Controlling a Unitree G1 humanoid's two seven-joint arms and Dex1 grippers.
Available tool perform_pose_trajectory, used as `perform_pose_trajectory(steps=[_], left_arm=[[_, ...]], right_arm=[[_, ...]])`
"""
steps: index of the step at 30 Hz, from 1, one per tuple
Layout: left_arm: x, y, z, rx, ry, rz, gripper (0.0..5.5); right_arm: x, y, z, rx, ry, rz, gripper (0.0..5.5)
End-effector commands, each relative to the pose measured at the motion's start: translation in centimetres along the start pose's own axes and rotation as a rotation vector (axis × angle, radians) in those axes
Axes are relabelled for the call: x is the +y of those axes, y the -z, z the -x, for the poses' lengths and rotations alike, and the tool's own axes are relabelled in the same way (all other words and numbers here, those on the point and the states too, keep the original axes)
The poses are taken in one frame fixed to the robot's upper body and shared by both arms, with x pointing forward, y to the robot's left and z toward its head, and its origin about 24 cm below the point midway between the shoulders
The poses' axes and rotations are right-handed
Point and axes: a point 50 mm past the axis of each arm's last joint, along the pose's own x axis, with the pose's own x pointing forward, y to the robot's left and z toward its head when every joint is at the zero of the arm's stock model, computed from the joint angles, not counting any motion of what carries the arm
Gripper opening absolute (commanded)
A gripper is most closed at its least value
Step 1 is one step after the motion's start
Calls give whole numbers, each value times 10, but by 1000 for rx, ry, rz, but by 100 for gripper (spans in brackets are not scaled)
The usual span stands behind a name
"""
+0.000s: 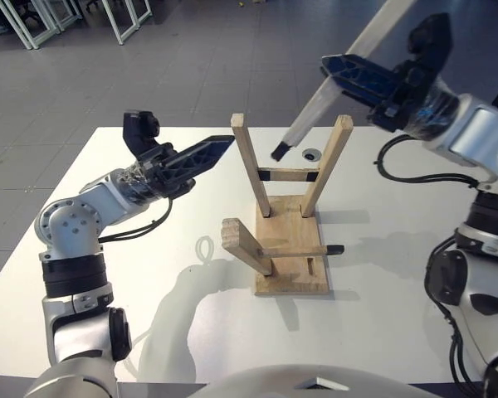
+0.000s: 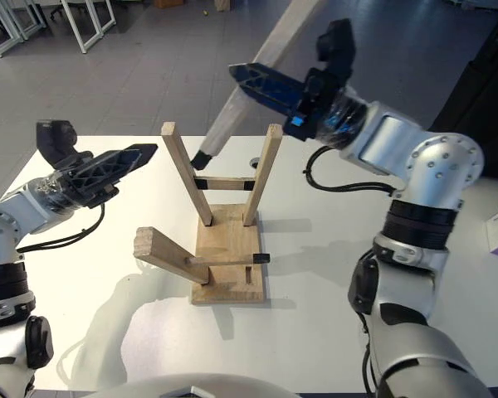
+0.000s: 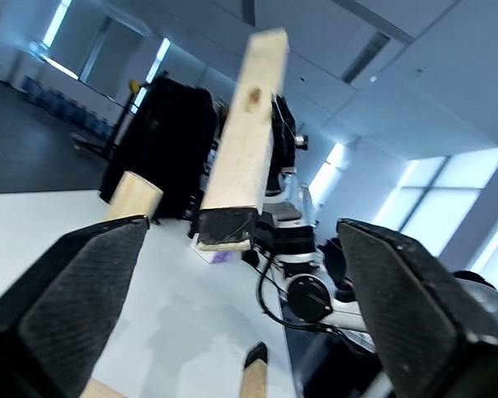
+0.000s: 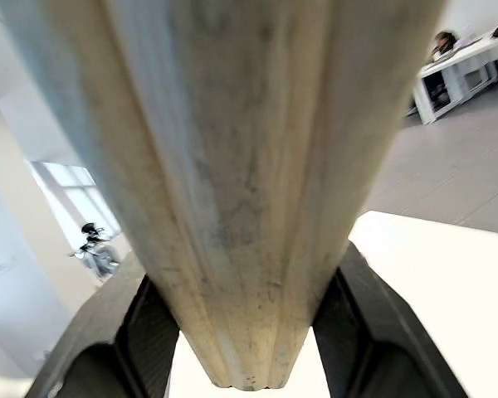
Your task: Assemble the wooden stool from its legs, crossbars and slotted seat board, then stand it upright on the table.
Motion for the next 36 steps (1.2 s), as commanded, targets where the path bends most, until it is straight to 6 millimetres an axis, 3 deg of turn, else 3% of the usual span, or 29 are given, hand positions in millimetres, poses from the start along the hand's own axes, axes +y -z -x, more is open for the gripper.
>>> perform_pose_trajectory(steps=[1, 5, 7, 14, 17, 21, 29, 36], left_arm=[[-9, 8, 15, -48, -139, -83, 432], [-18, 20, 24, -97, -230, -101, 432], [-16, 26, 26, -104, -273, -93, 432], [-9, 35, 31, -92, -330, -65, 432], [-12, 39, 31, -76, -313, -62, 432], [-13, 39, 29, -69, -297, -56, 432], [-10, 38, 24, -45, -279, -52, 432], [-10, 41, 28, -53, -297, -51, 432]], right_arm=[[-12, 29, 48, 113, 140, 185, 202], [-23, 79, 85, 273, 68, 193, 202], [-26, 96, 94, 321, -9, 265, 202], [-13, 116, 98, 277, -292, 585, 202], [-10, 135, 105, 371, -380, 638, 202], [-18, 151, 99, 377, -401, 668, 202], [-25, 151, 87, 327, -372, 724, 202], [-1, 138, 77, 260, -396, 760, 202]])
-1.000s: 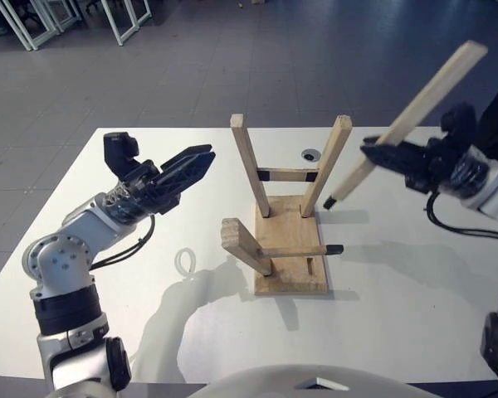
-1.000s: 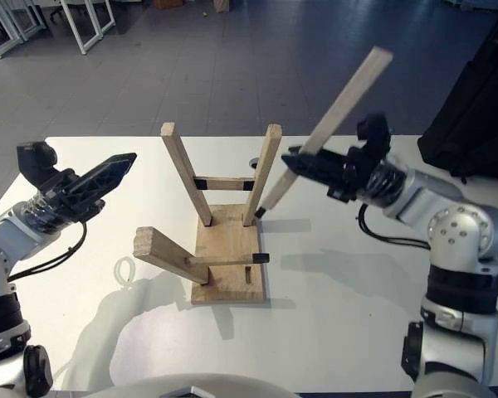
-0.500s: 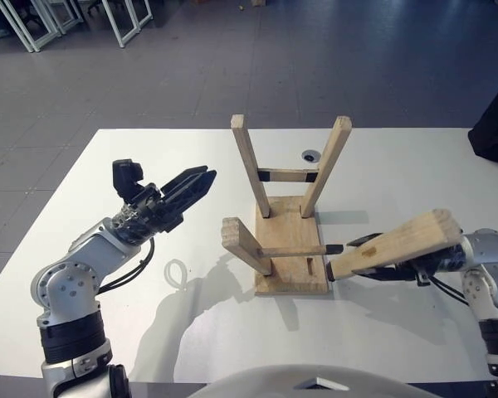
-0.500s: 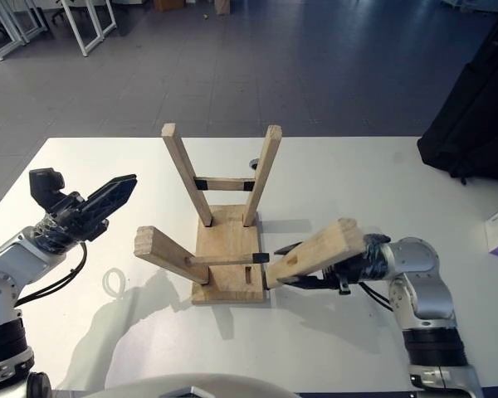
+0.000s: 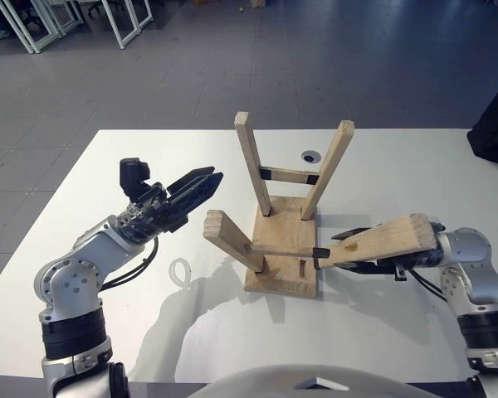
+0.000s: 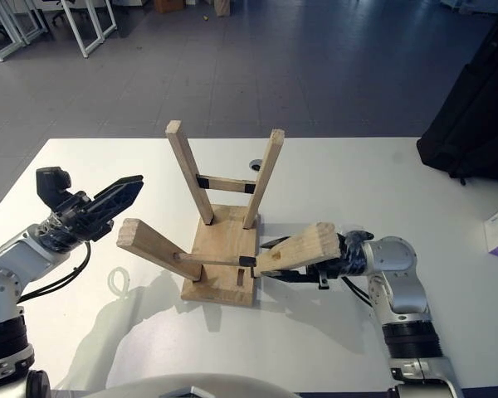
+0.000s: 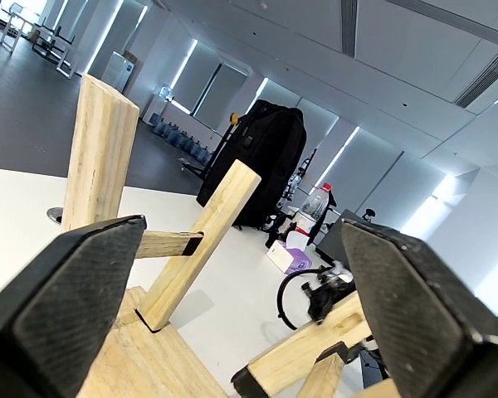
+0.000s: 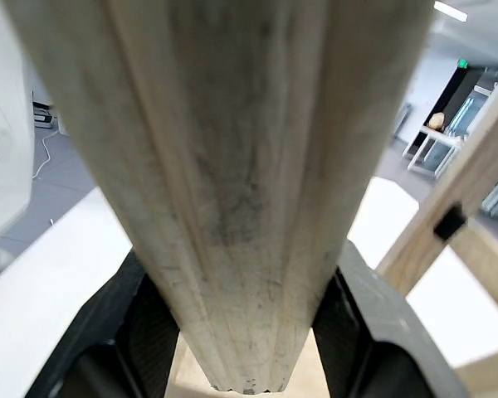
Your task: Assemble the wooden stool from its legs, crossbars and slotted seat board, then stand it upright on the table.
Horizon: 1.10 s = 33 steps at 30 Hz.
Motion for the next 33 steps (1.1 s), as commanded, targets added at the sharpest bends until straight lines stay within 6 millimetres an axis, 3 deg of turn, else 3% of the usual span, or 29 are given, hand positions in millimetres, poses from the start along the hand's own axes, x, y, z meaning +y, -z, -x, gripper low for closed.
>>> perform_pose_trajectory(steps=[1, 8, 18, 24, 27, 29, 33], left_arm=[[1, 1, 1, -3, -20, -11, 432], [2, -4, -4, 7, 9, -8, 432], [2, -1, -3, -5, -7, -16, 432], [4, -2, -2, -22, -29, -27, 432], [4, -3, 3, -34, -48, -35, 432], [6, -9, 9, -55, -78, -58, 432], [10, -50, 32, -205, -186, -164, 432]], right_arm=[[4, -7, -6, -20, 4, 11, 202], [24, 26, -15, -14, 78, -65, 202], [24, 34, -14, 6, 115, -74, 202], [30, 49, -24, 124, 189, -157, 202], [23, 51, -25, 186, 217, -173, 202], [19, 54, -25, 239, 246, -179, 202], [15, 55, -27, 333, 256, -172, 202]])
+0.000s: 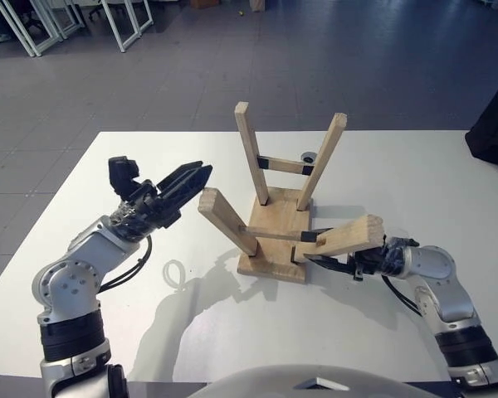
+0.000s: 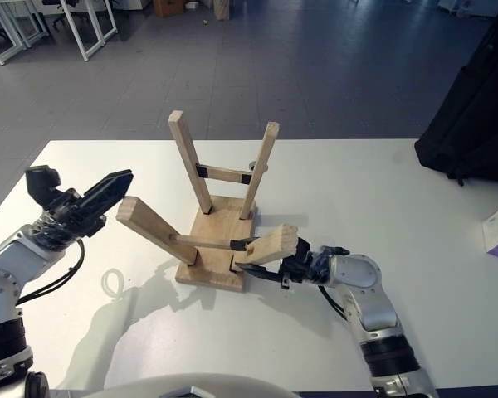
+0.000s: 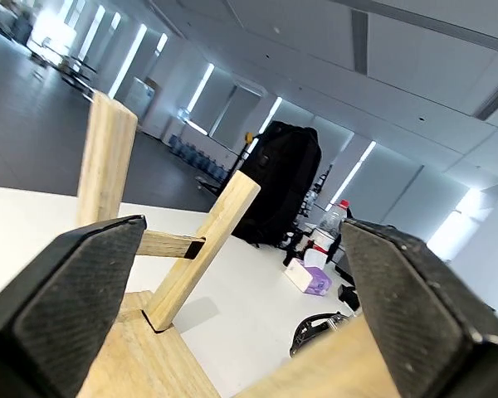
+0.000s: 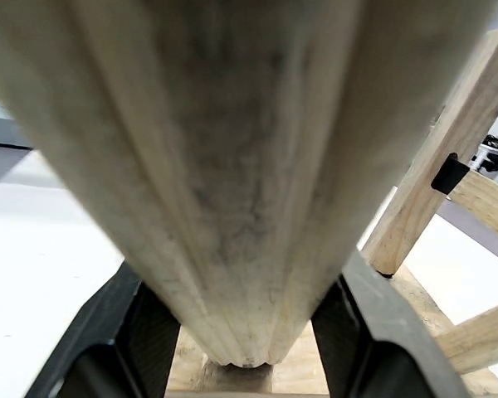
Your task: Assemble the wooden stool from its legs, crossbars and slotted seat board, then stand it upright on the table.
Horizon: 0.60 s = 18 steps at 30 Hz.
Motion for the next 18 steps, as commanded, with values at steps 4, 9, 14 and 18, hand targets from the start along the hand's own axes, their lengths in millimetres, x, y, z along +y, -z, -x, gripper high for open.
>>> perform_pose_trajectory(steps=[4, 9, 14, 18], left_arm=[[-9, -75, 22, -226, -63, -165, 432], [-57, -101, -5, -288, 124, -212, 432], [-103, -98, -49, -228, 146, -308, 432], [-104, -80, -65, -127, 10, -347, 432]], right_arm=[[2, 21, 6, 256, 16, -96, 202], [-7, 17, 1, 292, 40, -114, 202], [-16, 11, -3, 326, 30, -123, 202], [-23, 9, -5, 343, 25, -121, 202]])
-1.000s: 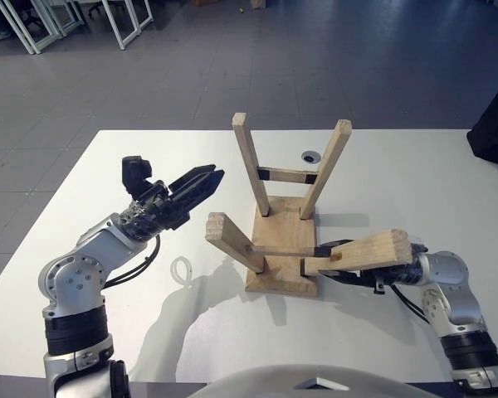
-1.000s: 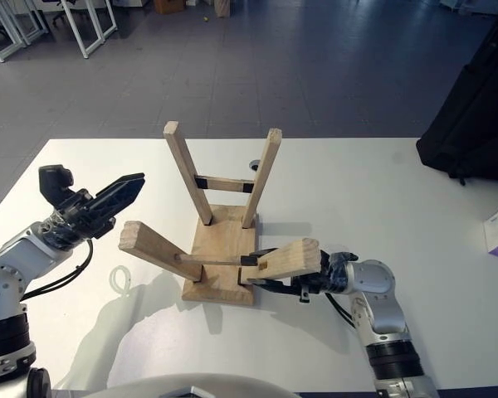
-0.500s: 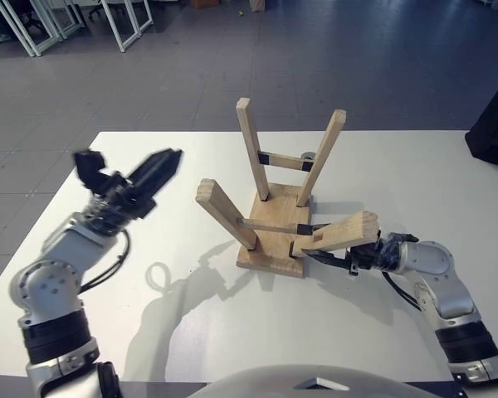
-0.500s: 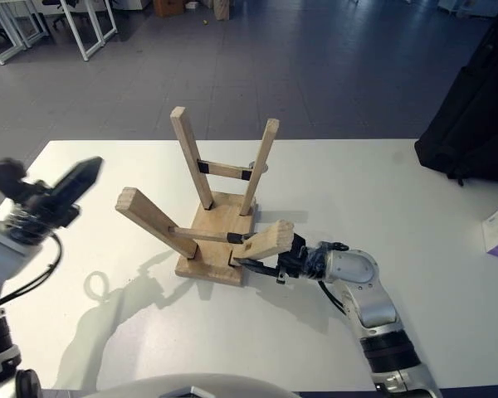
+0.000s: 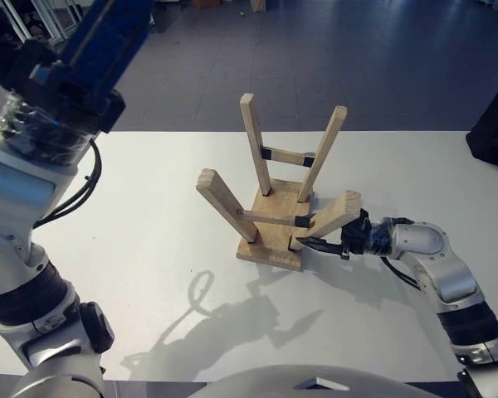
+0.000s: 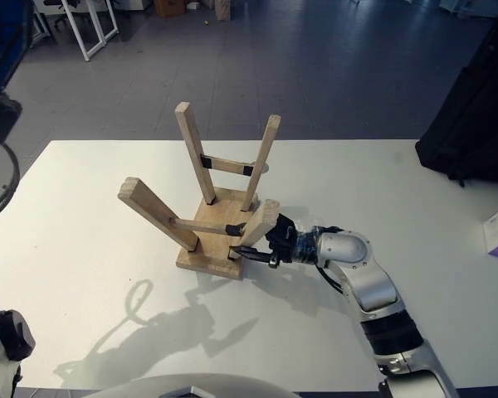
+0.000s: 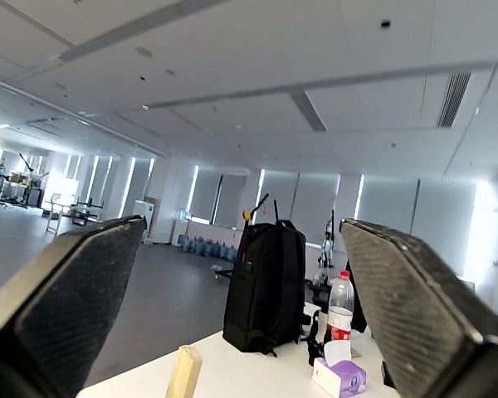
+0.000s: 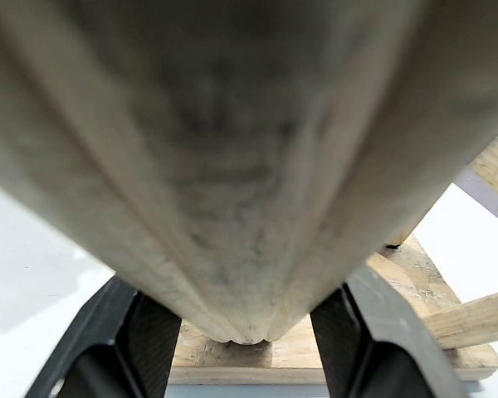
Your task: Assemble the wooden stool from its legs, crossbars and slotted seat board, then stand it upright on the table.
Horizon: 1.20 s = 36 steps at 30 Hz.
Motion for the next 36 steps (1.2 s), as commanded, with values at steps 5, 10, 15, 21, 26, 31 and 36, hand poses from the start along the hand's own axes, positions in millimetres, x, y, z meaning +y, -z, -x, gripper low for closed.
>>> perform_pose_trajectory(steps=[5, 10, 15, 21, 26, 31, 36], left_arm=[[-7, 60, -21, 293, -253, -145, 432], [-27, 96, -36, 398, -267, -269, 402], [-39, 113, -52, 419, -251, -324, 311], [-34, 139, -38, 539, -299, -435, 224], [-43, 143, -41, 457, -273, -496, 150], [-45, 153, -45, 457, -227, -611, 150], [-20, 222, -2, 791, -256, -694, 150]], right_arm=[[-7, 25, 7, 190, 48, -72, 202], [-10, 26, 5, 195, 78, -75, 202], [-9, 28, 2, 184, 100, -77, 202], [-8, 28, 0, 172, 121, -82, 202], [-9, 27, 0, 164, 142, -85, 202], [-11, 26, -1, 160, 143, -81, 202], [-13, 20, -2, 144, 136, -72, 202]])
